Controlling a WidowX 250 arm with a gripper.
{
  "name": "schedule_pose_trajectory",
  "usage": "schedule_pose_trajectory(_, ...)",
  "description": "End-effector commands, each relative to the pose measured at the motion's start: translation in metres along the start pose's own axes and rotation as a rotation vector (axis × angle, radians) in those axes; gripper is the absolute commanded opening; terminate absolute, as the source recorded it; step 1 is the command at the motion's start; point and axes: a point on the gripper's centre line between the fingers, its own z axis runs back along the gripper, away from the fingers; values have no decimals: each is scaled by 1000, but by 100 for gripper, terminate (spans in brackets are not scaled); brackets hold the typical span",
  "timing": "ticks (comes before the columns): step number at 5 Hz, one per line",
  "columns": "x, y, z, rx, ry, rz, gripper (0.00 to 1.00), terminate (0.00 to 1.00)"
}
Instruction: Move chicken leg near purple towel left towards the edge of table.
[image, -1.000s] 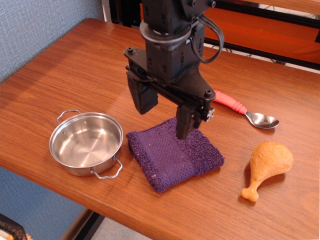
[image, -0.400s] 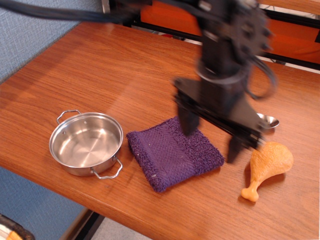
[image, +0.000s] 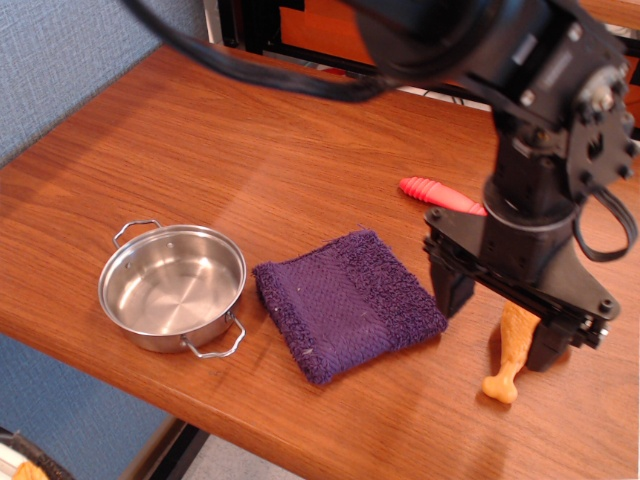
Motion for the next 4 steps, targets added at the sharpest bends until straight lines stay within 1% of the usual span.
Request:
schedule_pose_trajectory(1, 15, -10, -17, -20, -9, 45, 100, 0)
schedule_pose_trajectory(3, 19, -20, -43, -5, 62, 33, 100, 0)
schedule_pose_trajectory(4, 20, -19, -49, 9, 97, 33, 100, 0)
